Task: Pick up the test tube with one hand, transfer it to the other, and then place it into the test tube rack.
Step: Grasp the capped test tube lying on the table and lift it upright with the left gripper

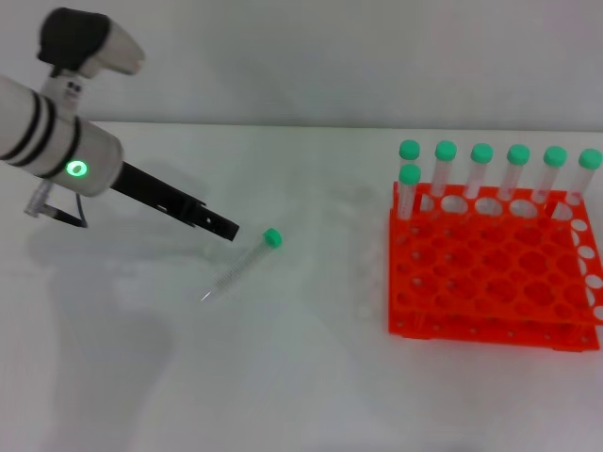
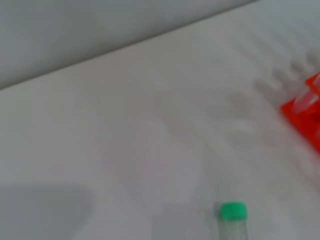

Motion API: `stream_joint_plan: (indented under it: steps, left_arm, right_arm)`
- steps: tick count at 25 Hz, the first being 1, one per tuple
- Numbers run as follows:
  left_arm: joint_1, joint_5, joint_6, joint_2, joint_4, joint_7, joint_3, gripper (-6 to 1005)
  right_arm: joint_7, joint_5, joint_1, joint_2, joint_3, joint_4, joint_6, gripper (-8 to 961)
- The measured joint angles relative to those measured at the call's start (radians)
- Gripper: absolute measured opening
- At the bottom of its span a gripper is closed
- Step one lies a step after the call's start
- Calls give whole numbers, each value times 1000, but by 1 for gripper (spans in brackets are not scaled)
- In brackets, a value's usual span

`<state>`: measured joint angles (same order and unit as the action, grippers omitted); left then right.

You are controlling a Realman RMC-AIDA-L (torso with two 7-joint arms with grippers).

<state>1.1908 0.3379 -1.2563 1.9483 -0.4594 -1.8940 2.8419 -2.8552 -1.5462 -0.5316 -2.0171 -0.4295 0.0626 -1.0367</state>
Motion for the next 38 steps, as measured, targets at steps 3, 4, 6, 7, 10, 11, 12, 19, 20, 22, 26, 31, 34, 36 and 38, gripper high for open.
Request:
stream_joint_plan:
  steps: [3,4,6,7,10,11,12,19,20,22,26,31,34,36,38]
  left_arm:
    - [22,48,36,39,-1,-19,1,874]
    - [26,58,47,52,0,-20,1,874]
    - [34,74,73,80,-1,-18,1,869]
    - [37,81,84,88,0,-18,1,863]
    - [44,99,121,107,-1,-22,1,847]
    - [44,101,124,108,-1,-22,1,842]
    - [44,104,128,109,0,-23,2,837]
    - [52,140,128,111,7,-45,2,799]
    - [54,150,128,113,8,-49,2,794]
    - [60,187,128,119,9,-68,2,783]
    - [69,216,128,123,10,-94,2,724]
    - [72,225,124,124,14,-103,2,550]
    - [73,240,125,124,30,-118,2,546]
    - [74,251,129,124,35,-126,2,543]
    - [75,256,130,124,36,-131,2,538]
  right_arm:
    - [0,0,-1,0,0,0,0,842]
    - [0,0,-2,0,0,0,0,842]
    - [2,0,-3,0,0,0,0,842]
    - [2,0,-4,0,0,0,0,842]
    - [2,0,-7,0,0,0,0,841]
    - [2,0,-7,0,0,0,0,841]
    - [1,0,-7,0,0,0,0,841]
    - [1,0,-7,2,0,-2,0,842]
    - [1,0,-6,3,0,-4,0,842]
    - [1,0,-6,3,0,-4,0,841]
    - [0,0,-6,3,0,-4,0,841]
    - [-1,0,-4,2,0,-4,0,842]
    - [-1,0,-3,2,0,-4,0,842]
    - [-1,0,-3,3,0,-5,0,842]
    - [-1,0,-2,3,0,-6,0,842]
